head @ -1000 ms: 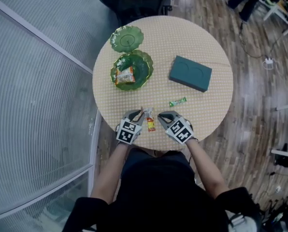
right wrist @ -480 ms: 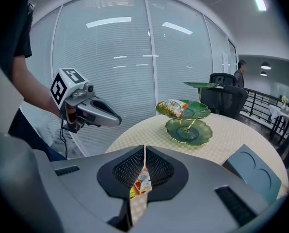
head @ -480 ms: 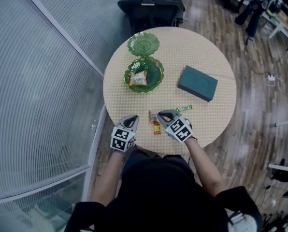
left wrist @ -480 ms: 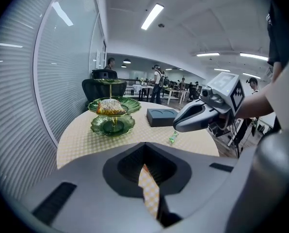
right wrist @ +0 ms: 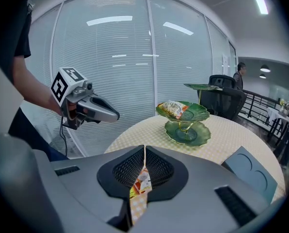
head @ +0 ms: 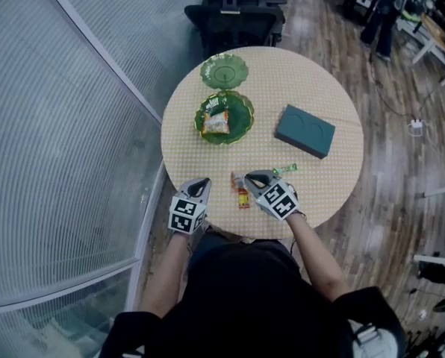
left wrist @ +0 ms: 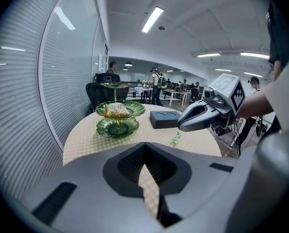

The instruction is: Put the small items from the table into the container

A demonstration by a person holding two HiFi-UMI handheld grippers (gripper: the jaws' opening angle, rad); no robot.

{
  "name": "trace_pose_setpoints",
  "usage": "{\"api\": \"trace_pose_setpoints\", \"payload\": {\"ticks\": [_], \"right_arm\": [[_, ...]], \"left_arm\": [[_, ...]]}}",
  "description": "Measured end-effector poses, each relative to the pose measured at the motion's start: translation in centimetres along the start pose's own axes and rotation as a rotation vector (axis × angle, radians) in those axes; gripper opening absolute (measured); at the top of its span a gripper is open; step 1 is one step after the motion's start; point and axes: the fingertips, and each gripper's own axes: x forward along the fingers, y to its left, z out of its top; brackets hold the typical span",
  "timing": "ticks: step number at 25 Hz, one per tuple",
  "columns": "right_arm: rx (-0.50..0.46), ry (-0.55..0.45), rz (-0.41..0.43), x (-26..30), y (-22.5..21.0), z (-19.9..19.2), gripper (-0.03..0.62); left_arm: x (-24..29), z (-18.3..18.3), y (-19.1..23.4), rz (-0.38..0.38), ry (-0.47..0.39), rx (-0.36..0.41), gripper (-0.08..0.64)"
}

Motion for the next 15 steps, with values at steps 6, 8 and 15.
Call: {"api": "trace_pose_setpoints", "payload": {"ticks": [6, 8, 15], "right_arm": [[-0.002, 0.005, -0.002, 0.0, 0.1, -0.1, 0.029], [-0.002, 0.007, -0.002, 0.0, 0.1, -0.2, 0.029], [0.006, 0.014, 0.000, 0.0, 0.1, -0.8, 0.029]], "left_arm": [[-0.1, 0.4, 1.2, 0.070, -0.022, 0.020, 0.002], [-0.2, 0.6, 1.5, 0.081, -0.031, 0.006, 0.002], [0.1, 0.2, 1.5, 0.075, -0.014, 0.005, 0.002]]}}
